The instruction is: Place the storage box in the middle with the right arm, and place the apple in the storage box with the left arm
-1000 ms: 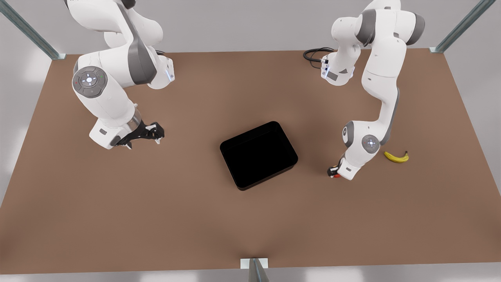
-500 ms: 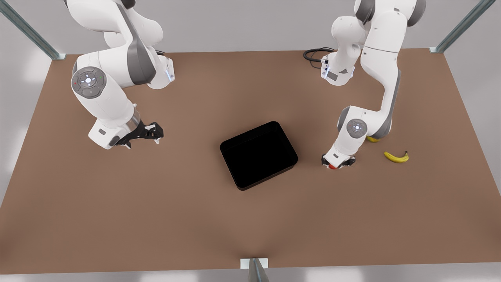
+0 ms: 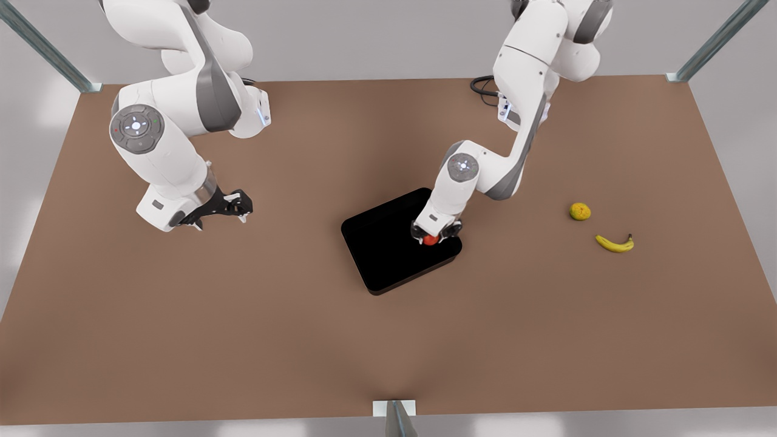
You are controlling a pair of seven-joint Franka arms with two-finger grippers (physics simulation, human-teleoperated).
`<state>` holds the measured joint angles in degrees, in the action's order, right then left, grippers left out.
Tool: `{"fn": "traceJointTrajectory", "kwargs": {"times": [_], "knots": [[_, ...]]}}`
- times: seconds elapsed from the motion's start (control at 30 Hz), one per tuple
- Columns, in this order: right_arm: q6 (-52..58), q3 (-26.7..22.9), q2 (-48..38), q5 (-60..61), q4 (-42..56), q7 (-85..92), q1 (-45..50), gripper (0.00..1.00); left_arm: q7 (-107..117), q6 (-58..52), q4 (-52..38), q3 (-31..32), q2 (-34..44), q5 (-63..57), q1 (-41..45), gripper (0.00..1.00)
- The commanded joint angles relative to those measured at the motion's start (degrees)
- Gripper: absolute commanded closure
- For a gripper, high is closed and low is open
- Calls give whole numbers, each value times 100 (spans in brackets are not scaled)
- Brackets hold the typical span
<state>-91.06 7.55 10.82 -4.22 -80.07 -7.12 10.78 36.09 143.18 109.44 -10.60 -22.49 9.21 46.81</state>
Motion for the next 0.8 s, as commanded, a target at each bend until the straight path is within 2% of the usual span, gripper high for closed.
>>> {"fn": "traceJointTrajectory", "kwargs": {"times": [0.0,0.37,0.43,0.47,0.5,0.57,0.63,0.77], "knots": [[1,0,0,0,0,0,4,0,-5,-9,-1,-3,-1,916,-5,0],[-8,0,0,0,9,-18,21,0,-23,-193,34,-12,122,854,-102,0],[-17,0,-9,0,9,-18,30,0,-67,-1282,-256,-100,632,-15,-549,0],[-17,0,-9,0,9,-26,39,0,-417,-2662,-1046,-91,825,-350,-1059,0],[-17,0,-9,0,9,-18,39,0,-1102,-3557,-1608,-83,887,-350,-1664,0],[-17,0,0,0,9,-18,30,0,-2244,-4104,-1715,-91,1256,-542,-2746,0],[-17,0,0,0,9,-18,39,0,-3186,-4447,-1715,-91,1616,-877,-3450,0],[-17,0,0,0,9,-18,30,0,-3204,-5546,-2304,-47,1792,-948,-3951,0]]}}
